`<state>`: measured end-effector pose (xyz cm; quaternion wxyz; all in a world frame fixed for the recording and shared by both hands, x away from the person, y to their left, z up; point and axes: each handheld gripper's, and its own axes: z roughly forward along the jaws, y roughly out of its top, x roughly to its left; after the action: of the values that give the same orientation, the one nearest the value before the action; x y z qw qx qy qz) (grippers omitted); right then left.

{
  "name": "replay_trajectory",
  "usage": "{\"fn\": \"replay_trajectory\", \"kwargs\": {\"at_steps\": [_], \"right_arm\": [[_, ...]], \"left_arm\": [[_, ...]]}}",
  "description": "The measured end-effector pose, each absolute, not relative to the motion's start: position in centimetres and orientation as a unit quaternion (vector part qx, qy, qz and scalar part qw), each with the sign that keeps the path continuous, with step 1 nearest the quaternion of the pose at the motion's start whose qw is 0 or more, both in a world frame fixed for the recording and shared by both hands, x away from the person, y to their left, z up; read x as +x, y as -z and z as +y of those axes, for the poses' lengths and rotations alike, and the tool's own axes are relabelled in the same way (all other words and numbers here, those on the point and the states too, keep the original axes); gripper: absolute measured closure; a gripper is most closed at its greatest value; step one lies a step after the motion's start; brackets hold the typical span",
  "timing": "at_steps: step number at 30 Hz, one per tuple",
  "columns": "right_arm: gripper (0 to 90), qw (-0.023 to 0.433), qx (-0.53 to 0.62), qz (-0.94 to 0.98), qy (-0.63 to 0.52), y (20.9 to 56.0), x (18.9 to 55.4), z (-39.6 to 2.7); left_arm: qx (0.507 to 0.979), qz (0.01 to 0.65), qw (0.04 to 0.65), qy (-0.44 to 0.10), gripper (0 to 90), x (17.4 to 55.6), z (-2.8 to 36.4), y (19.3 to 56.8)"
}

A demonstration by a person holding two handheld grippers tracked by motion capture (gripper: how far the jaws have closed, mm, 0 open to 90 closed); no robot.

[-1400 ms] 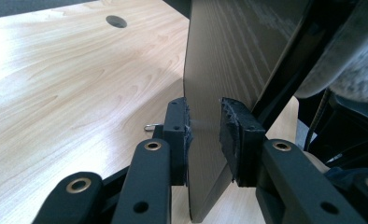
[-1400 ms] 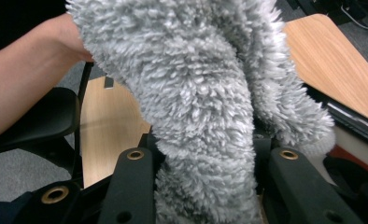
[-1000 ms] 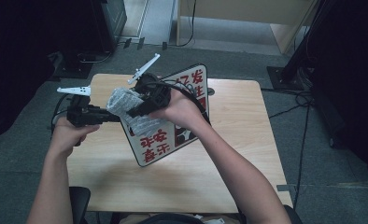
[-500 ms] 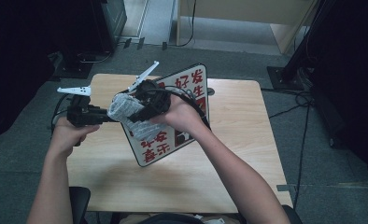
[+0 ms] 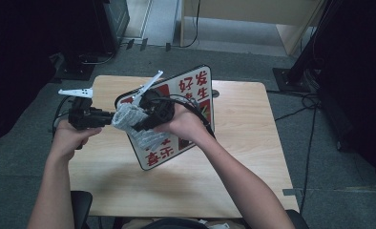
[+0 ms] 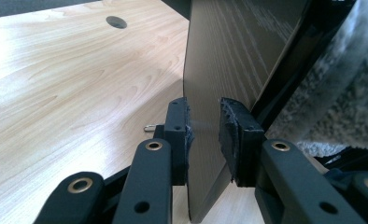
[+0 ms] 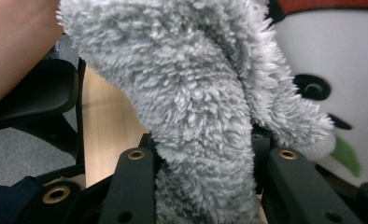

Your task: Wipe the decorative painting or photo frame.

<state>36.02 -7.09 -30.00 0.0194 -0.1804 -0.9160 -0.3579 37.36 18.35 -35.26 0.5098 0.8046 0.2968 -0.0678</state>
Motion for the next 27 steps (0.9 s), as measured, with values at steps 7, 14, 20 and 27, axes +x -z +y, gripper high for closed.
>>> {"fn": "replay_trajectory", "kwargs": {"at_steps": [7, 14, 20, 27], "right_arm": [[66.2, 0.023, -0.174, -0.917, 0.357, 30.9, 35.9, -7.1], [66.2, 0.030, -0.175, -0.917, 0.356, 31.8, 35.7, -7.2], [66.2, 0.038, -0.175, -0.917, 0.357, 32.7, 35.5, -7.2], [66.2, 0.039, -0.171, -0.918, 0.355, 33.5, 35.4, -7.3]], "left_arm": [[0.804, 0.298, 0.510, 0.069, 73.3, 37.3, 18.4, 35.3], [0.802, 0.303, 0.510, 0.074, 73.0, 37.4, 18.4, 35.3], [0.803, 0.304, 0.507, 0.077, 73.1, 37.4, 18.4, 35.4], [0.802, 0.306, 0.507, 0.076, 73.2, 37.4, 18.4, 35.4]]}}
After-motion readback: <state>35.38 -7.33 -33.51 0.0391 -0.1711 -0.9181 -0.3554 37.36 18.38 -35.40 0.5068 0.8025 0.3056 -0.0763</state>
